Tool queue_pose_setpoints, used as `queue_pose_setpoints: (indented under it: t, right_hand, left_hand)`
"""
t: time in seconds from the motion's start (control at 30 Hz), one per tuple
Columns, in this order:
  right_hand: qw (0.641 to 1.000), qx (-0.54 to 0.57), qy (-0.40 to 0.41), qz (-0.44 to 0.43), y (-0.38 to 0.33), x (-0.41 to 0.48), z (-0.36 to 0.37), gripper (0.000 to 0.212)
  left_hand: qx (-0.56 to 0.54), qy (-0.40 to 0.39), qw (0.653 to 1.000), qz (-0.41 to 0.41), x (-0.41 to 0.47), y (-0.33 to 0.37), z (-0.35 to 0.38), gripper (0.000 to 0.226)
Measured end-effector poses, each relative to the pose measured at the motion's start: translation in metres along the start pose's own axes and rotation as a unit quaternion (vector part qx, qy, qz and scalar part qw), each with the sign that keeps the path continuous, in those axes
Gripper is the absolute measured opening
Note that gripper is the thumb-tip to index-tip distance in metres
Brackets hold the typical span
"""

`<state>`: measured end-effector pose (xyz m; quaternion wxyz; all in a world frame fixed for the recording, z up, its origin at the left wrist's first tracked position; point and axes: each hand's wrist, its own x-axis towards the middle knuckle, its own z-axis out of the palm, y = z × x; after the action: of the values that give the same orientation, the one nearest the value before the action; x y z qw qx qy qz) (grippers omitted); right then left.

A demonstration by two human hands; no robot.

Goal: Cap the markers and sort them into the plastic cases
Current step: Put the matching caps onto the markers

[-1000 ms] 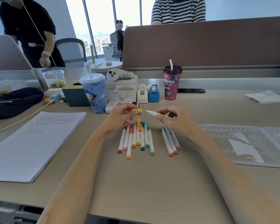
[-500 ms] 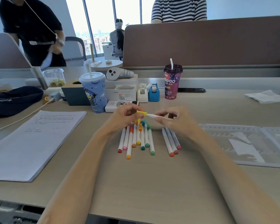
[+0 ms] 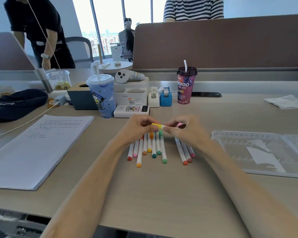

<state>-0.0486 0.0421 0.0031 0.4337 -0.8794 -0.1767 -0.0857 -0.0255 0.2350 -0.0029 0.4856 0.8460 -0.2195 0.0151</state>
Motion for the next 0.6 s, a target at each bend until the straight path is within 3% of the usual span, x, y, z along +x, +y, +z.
queue_pose_setpoints:
  t: [0.1,0.33,0.47,0.6]
  right_hand:
    - [1.000,0.014,0.010,0.005,-0.001,0.000,0.004,0.006]
    - [0.998,0.033,0.055,0.012,-0.001,0.004,0.006,0.011]
    - [0.991,0.083,0.066,0.087,0.003,0.007,0.002,0.013]
    - [0.983,0.114,0.039,0.140,0.002,0.006,0.002,0.016]
  left_hand:
    - [-0.002,-0.004,1.000,0.003,0.001,0.002,-0.005,0.014]
    - [-0.024,0.070,0.997,-0.024,-0.002,0.009,-0.021,0.019]
    - [0.133,0.093,0.983,-0.082,-0.002,-0.007,-0.028,0.010]
    - [0.217,0.012,0.973,-0.079,-0.001,-0.010,-0.019,0.022]
